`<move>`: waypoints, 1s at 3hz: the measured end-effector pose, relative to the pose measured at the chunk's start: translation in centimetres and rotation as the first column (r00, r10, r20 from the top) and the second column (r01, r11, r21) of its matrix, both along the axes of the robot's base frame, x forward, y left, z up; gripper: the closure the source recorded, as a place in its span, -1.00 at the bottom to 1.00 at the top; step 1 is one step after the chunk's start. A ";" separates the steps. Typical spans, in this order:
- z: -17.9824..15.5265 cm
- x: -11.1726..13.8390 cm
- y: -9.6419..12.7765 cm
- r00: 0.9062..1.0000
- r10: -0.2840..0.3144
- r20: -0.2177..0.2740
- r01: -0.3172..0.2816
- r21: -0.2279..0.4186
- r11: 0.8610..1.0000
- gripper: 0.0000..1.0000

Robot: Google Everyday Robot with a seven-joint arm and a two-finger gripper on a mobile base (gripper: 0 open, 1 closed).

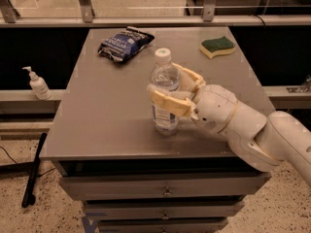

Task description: Place blue plastic bottle upright

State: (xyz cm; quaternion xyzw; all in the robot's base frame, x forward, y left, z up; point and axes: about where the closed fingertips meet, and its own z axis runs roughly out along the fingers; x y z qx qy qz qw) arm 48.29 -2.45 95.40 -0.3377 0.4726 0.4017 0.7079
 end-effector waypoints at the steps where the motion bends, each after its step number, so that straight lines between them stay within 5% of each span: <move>1: -0.2 -0.1 -0.1 1.000 0.003 -0.011 -0.003 -0.009 1.000 0.13; 3: -0.5 -0.4 -0.2 1.000 0.005 -0.023 -0.006 -0.014 1.000 -0.80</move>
Offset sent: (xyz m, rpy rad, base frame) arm -0.0035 -0.0071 -0.0069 -0.0172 0.0311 -0.0023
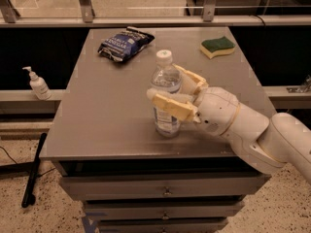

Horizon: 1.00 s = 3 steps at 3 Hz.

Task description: Place blue plastic bottle upright

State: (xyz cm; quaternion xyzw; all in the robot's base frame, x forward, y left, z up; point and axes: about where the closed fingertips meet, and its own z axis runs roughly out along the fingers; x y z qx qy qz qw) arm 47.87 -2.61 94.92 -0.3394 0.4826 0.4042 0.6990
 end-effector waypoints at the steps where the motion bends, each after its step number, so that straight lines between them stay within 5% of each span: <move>1: -0.1 -0.1 -0.1 1.000 -0.001 -0.002 0.001 0.000 1.000 -1.00; 3: 0.3 -0.7 -1.6 1.000 -0.004 -0.012 0.003 -0.036 0.999 -1.00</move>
Offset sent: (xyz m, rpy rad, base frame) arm -0.0058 -0.0106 -0.0034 -0.0060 0.0078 -0.0180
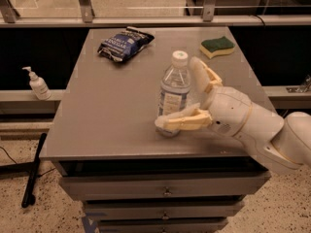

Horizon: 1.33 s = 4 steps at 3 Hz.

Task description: Place blue plastic bottle upright

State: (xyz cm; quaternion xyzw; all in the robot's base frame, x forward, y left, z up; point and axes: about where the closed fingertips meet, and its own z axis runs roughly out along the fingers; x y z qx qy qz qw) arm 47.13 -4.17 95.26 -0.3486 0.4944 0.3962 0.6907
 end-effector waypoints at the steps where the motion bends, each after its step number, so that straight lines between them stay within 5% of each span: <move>1: 1.1 -0.5 -2.5 0.999 0.020 -0.026 -0.022 -0.088 0.996 -1.00; 3: 2.8 -2.1 -10.1 0.989 0.081 -0.127 -0.110 -0.244 0.964 -1.00; 4: 3.0 -2.9 -10.7 0.986 0.107 -0.131 -0.138 -0.252 0.958 -1.00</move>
Offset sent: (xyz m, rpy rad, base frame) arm -0.0265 -0.1172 0.0375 -0.3006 0.1354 0.1194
